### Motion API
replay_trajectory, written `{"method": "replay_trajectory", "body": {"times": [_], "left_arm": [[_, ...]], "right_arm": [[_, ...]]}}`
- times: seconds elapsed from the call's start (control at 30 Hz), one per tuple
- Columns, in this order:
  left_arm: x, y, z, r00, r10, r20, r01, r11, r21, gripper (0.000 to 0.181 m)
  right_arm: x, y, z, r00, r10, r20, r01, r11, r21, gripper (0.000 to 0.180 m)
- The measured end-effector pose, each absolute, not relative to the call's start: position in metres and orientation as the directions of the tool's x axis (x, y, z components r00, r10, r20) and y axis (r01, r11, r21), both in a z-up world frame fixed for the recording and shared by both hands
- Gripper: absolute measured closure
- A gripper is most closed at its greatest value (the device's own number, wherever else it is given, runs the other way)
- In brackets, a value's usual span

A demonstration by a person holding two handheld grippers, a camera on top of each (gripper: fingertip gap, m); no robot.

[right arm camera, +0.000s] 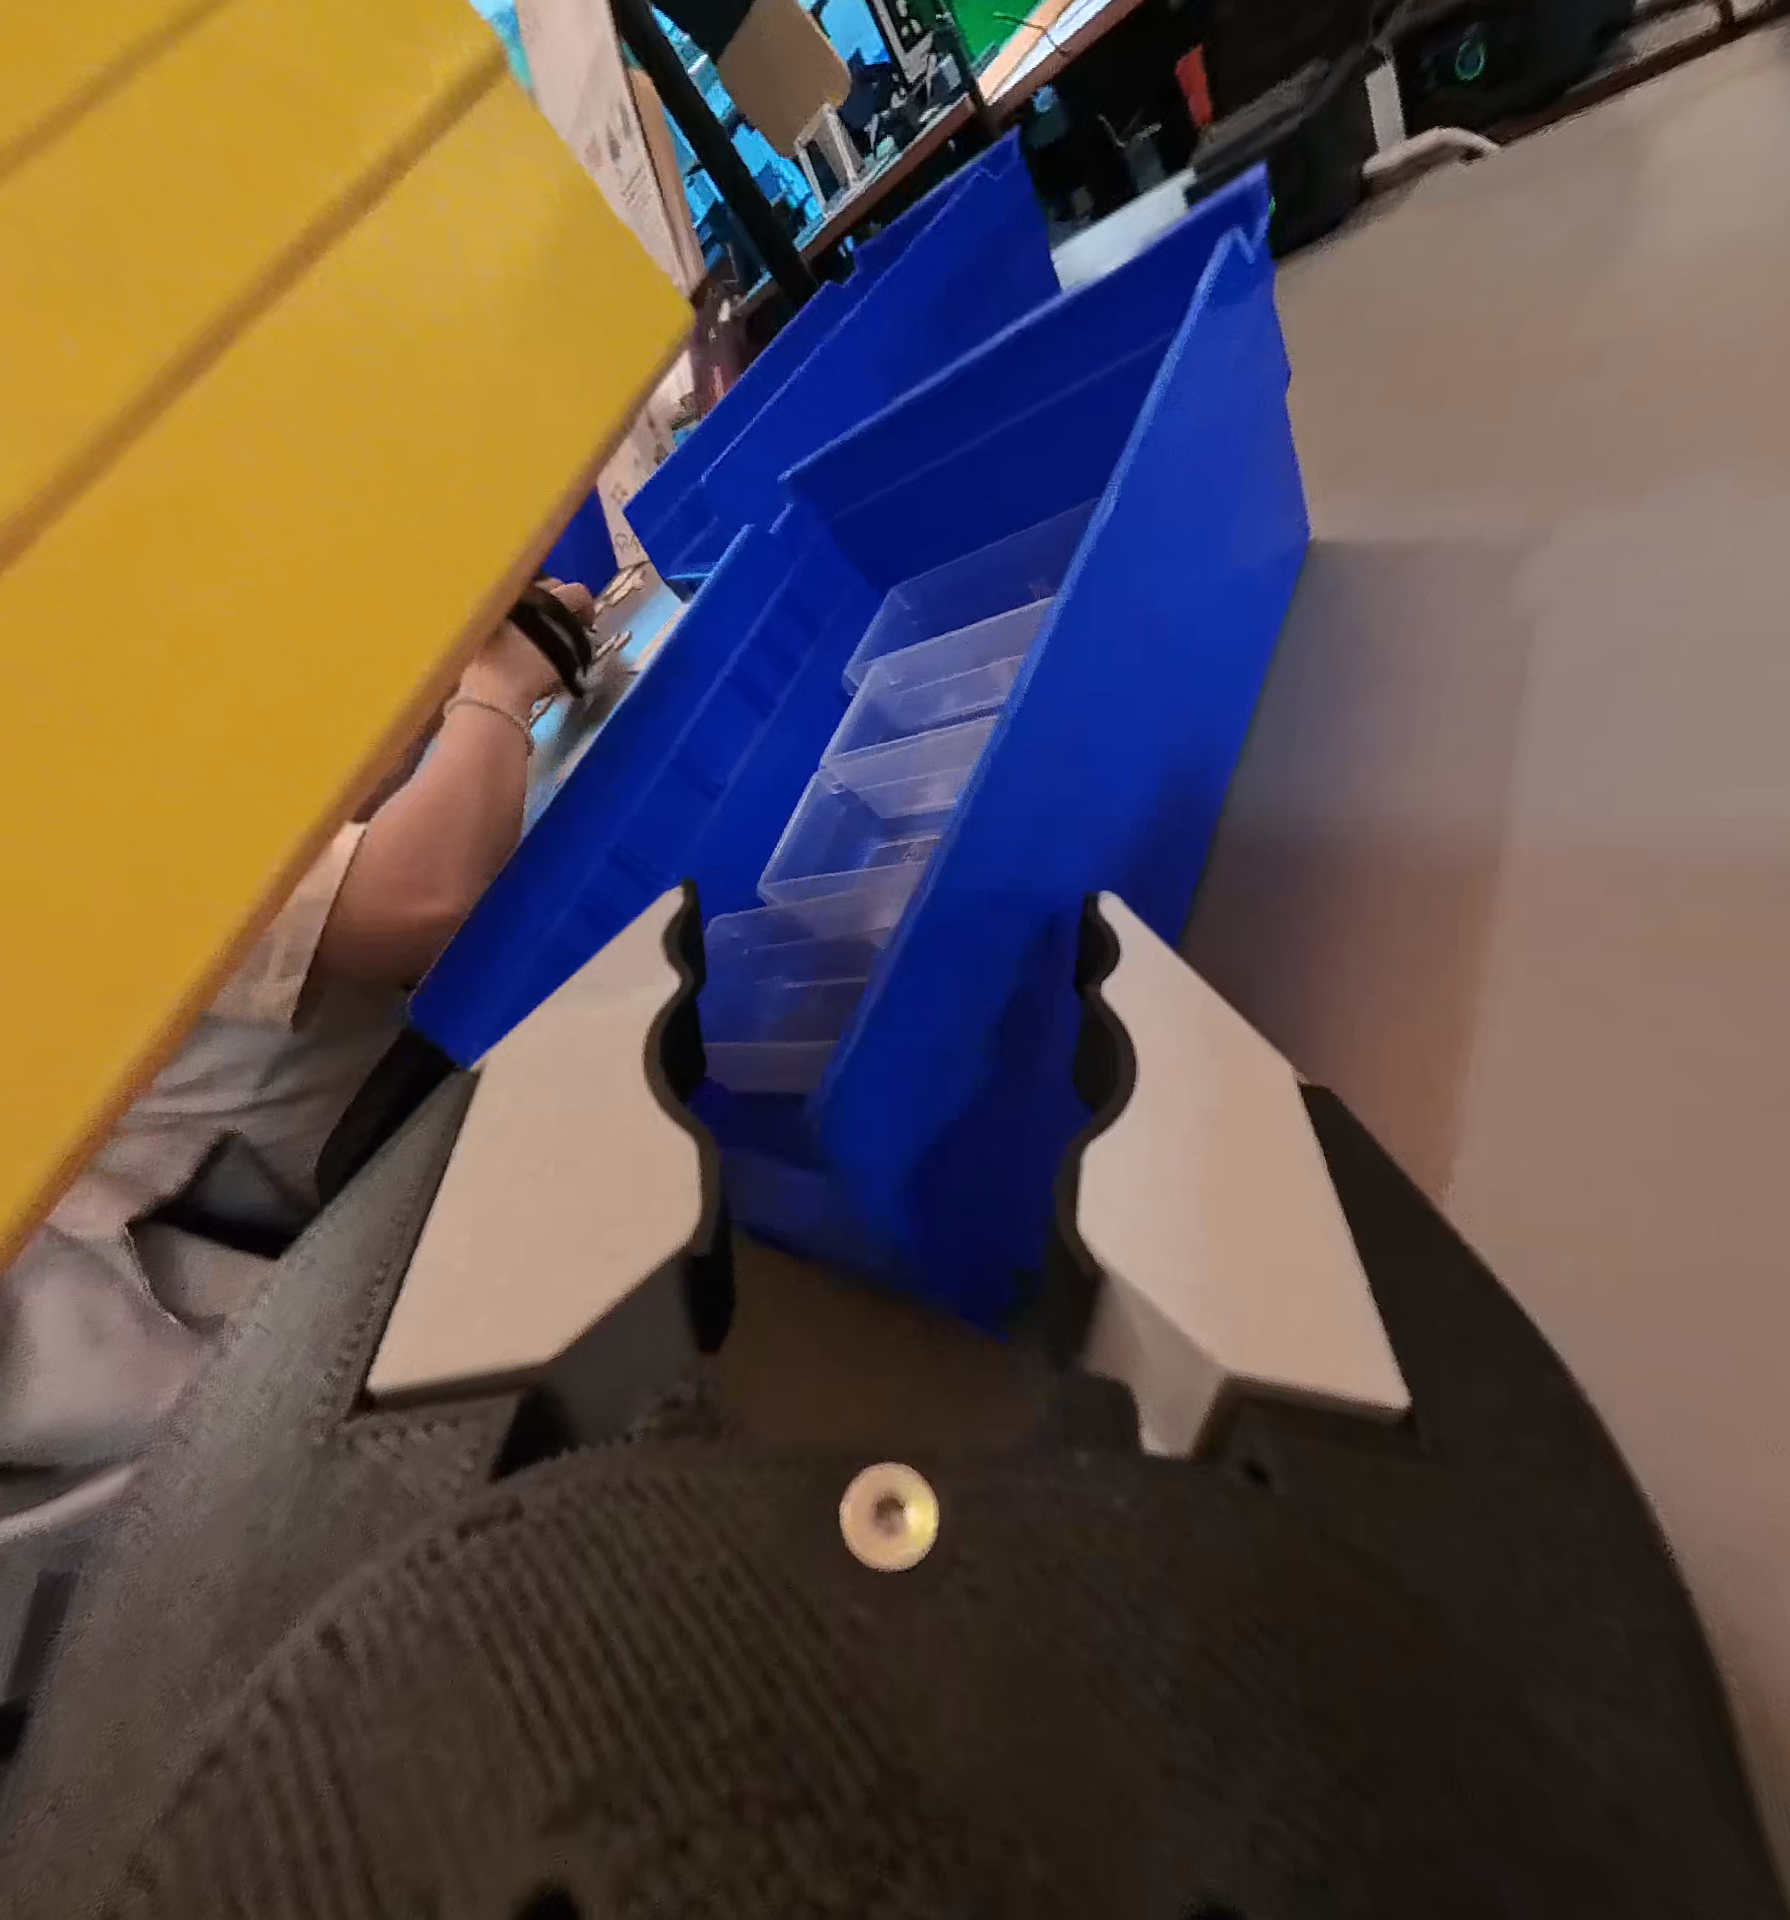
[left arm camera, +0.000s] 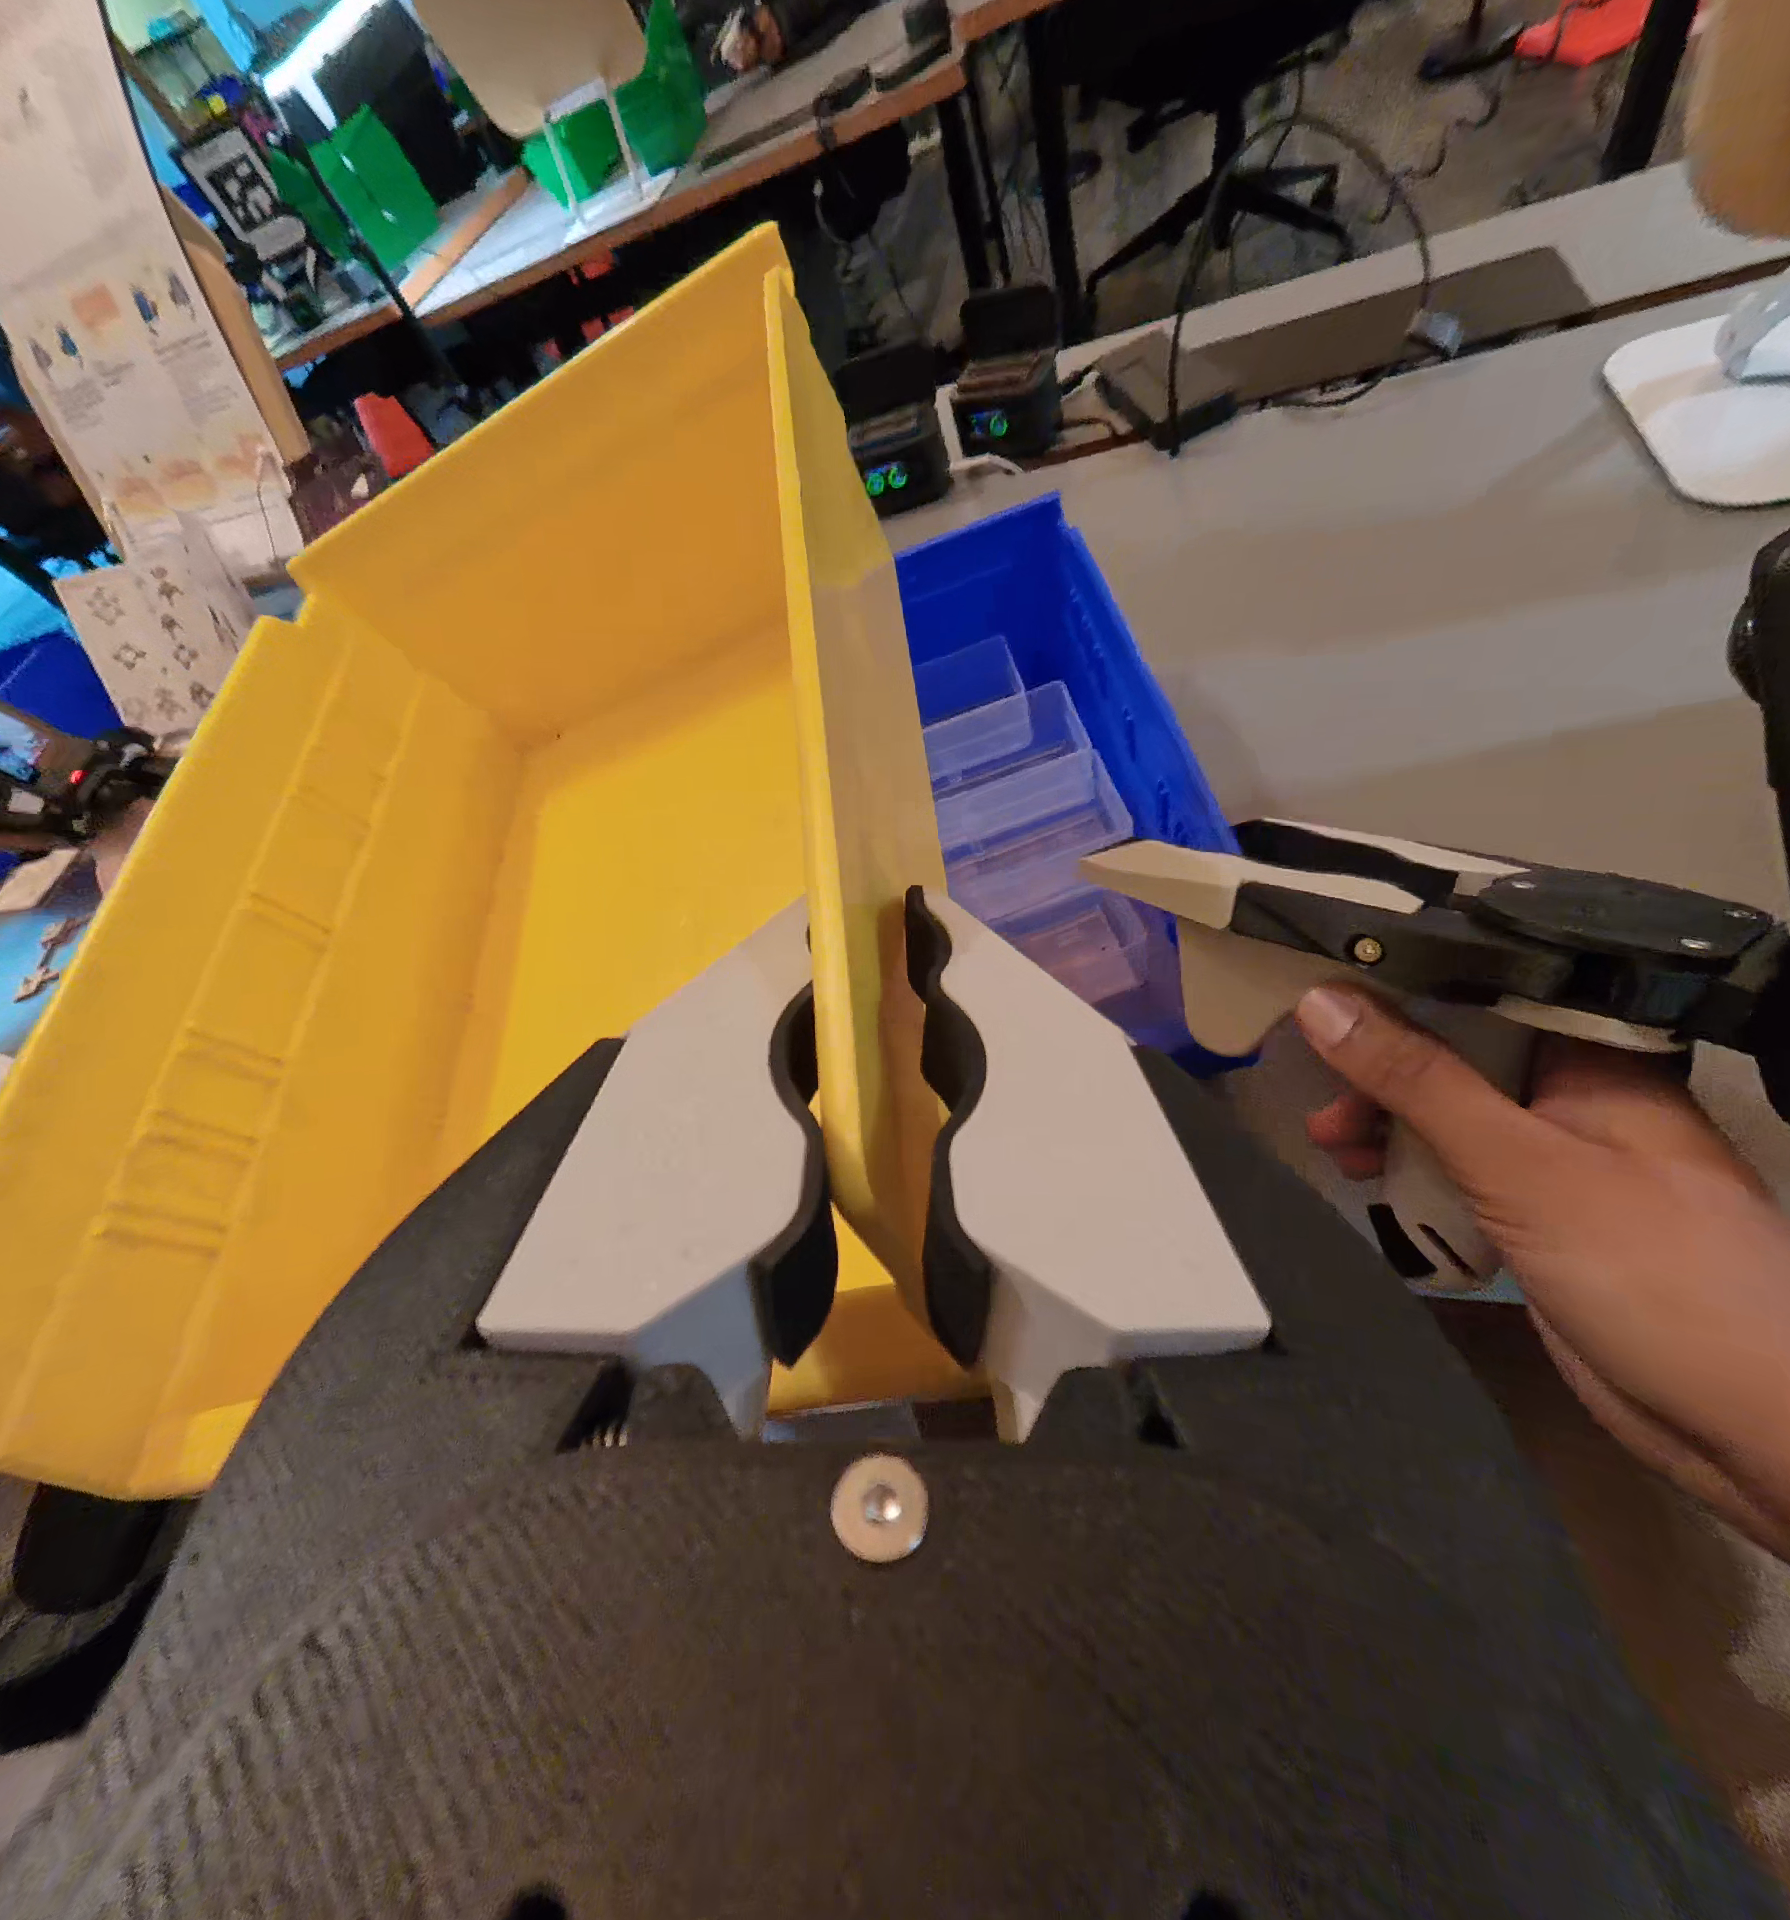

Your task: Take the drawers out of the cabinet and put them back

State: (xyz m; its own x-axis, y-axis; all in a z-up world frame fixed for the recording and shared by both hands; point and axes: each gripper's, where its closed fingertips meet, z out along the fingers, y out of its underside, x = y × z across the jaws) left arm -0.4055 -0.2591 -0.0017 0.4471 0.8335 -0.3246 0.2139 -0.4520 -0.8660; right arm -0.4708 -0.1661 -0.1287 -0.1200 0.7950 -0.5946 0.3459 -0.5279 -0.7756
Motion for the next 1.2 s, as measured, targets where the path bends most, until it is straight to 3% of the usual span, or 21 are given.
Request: {"method": "replay_trajectory", "body": {"times": [0.1, 0.27, 0.5, 0.7, 0.9, 1.0, 1.1, 1.2], "left_arm": [[-0.390, -0.249, 0.019, 0.467, 0.818, -0.335, 0.161, -0.452, -0.878, 0.176], [-0.365, -0.219, 0.059, 0.509, 0.778, -0.368, 0.048, -0.452, -0.891, 0.178], [-0.311, -0.136, 0.111, 0.631, 0.669, -0.392, -0.122, -0.414, -0.902, 0.178], [-0.231, -0.019, 0.152, 0.772, 0.452, -0.447, -0.301, -0.359, -0.883, 0.179], [-0.128, 0.133, 0.156, 0.871, 0.149, -0.468, -0.422, -0.263, -0.868, 0.178], [-0.070, 0.210, 0.136, 0.884, -0.001, -0.468, -0.455, -0.236, -0.858, 0.177], [-0.015, 0.276, 0.099, 0.852, -0.117, -0.510, -0.522, -0.253, -0.815, 0.177], [0.025, 0.329, 0.054, 0.836, -0.204, -0.509, -0.547, -0.254, -0.798, 0.177]], "right_arm": [[-0.446, -0.161, -0.107, -0.175, 0.822, -0.541, 0.356, -0.460, -0.814, 0.111], [-0.352, -0.188, -0.042, -0.400, 0.723, -0.562, 0.392, -0.420, -0.819, 0.122], [-0.229, -0.108, 0.045, -0.534, 0.767, -0.356, 0.172, -0.314, -0.934, 0.122], [-0.136, 0.058, 0.072, -0.260, 0.960, -0.102, -0.186, -0.153, -0.970, 0.122], [-0.026, 0.226, 0.016, 0.215, 0.972, -0.093, -0.208, -0.048, -0.977, 0.121], [0.033, 0.285, -0.019, 0.396, 0.902, -0.170, -0.238, -0.078, -0.968, 0.126], [0.070, 0.320, -0.019, 0.363, 0.840, -0.403, -0.377, -0.263, -0.888, 0.126], [0.106, 0.345, -0.016, 0.399, 0.791, -0.465, -0.460, -0.266, -0.847, 0.128]]}}
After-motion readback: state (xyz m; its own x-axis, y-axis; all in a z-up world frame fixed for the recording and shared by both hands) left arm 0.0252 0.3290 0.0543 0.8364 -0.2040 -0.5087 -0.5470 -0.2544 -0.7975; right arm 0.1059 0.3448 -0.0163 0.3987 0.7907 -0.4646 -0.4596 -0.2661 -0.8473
